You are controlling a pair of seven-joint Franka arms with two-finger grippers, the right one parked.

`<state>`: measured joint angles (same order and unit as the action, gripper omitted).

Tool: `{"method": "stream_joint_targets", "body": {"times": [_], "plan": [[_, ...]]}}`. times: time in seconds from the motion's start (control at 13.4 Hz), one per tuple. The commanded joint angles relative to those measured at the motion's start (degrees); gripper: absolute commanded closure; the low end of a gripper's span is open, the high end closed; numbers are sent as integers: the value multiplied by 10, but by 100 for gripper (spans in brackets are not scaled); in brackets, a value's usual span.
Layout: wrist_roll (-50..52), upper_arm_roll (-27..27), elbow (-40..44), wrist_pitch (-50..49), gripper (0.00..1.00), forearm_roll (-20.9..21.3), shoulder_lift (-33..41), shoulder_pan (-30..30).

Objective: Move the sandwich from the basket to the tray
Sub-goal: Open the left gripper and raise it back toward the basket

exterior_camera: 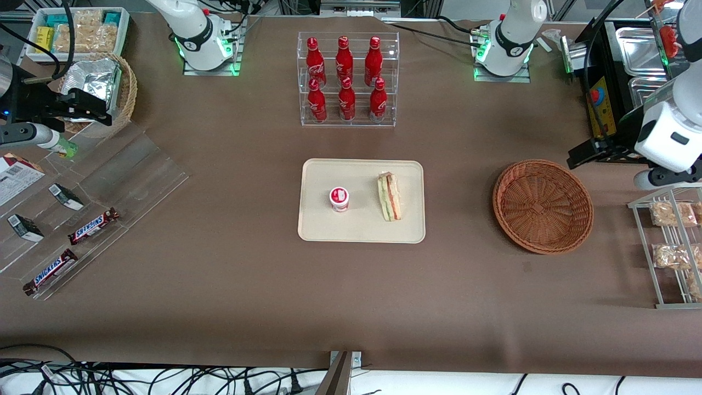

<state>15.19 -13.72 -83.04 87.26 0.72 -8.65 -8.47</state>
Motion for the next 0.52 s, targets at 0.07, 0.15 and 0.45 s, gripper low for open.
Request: {"method": "stream_joint_targets", "body": {"times": [0.07, 0.15, 0.45], "plan": [[-146, 36, -19, -15, 0, -15, 26, 17], [-148, 36, -19, -14, 0, -15, 26, 17], [-157, 37, -19, -9, 0, -5, 25, 21]]}}
